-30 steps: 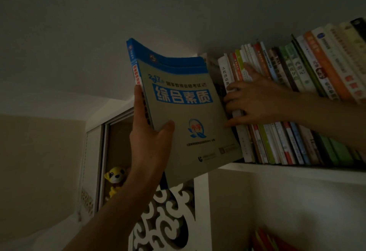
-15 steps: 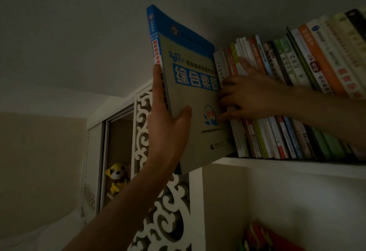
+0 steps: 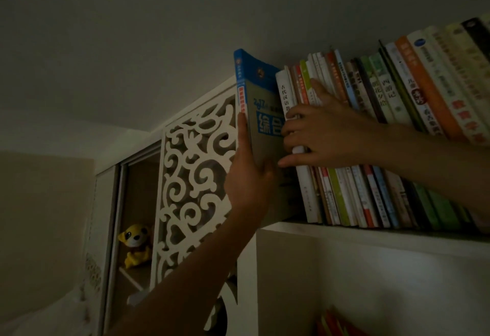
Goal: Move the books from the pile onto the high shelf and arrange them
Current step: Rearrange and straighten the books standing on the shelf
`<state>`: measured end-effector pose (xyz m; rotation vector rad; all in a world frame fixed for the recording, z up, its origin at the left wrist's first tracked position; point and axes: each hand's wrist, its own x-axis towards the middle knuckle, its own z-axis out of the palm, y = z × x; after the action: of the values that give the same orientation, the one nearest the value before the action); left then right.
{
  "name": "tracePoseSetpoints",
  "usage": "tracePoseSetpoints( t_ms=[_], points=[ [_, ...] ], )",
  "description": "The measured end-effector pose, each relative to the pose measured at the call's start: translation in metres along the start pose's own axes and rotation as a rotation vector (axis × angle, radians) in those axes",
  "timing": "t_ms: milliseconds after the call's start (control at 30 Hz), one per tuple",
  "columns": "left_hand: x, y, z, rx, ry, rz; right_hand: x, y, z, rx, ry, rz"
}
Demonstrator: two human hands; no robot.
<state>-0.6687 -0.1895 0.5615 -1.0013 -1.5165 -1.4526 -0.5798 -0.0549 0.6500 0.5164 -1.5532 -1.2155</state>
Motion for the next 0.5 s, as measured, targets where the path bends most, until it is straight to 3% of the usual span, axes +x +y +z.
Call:
tracePoseSetpoints(
  t_ms=[200,367,500],
  points=[
    [0.014,-0.011,-0.012,0.335,0.13,0.258,0.004,-0.003,-0.005,0.007,-0.143,0.06],
    [0.021,-0.021,-0.007,-0.112,-0.076,0.129,0.002,-0.004,-0.008,0.003,-0.172,0.056],
    [0.021,-0.02,0.001,0.031,0.054,0.152,0.007,-0.005,-0.015,-0.044,-0.25,0.032]
  ],
)
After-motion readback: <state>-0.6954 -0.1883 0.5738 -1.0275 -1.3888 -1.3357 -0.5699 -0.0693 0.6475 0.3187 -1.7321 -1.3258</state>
